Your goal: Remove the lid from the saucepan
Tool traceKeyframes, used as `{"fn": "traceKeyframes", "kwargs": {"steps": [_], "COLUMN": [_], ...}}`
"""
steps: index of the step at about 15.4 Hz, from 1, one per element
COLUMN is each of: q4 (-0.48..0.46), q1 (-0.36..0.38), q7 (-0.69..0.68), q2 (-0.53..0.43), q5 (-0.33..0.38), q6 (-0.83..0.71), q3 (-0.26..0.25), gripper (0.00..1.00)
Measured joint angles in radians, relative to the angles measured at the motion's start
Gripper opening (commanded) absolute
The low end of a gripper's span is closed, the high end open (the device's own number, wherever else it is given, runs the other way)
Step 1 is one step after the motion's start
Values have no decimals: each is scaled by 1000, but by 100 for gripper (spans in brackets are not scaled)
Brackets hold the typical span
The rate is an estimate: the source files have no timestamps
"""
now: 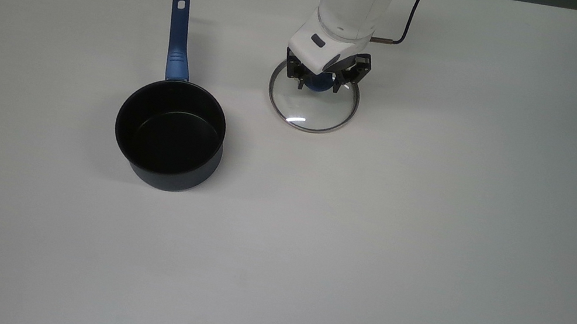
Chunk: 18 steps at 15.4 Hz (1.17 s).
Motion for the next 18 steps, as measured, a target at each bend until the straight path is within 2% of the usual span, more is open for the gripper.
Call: {"fn": "traceKeyframes", "kwargs": {"steps": [1, 9, 12, 15, 18], "q4": [0, 22, 78, 173, 263], "q1": [0, -5, -27, -68, -97], "q7": [0, 2, 3, 1, -31], "q2": [0, -13, -32, -53, -75], "q5": [0, 0, -1, -2, -4], "q6": [0, -22, -95, -214, -295], "q3": [0, -1, -5, -18, -66], "gripper": [100, 100, 100, 100, 100]}}
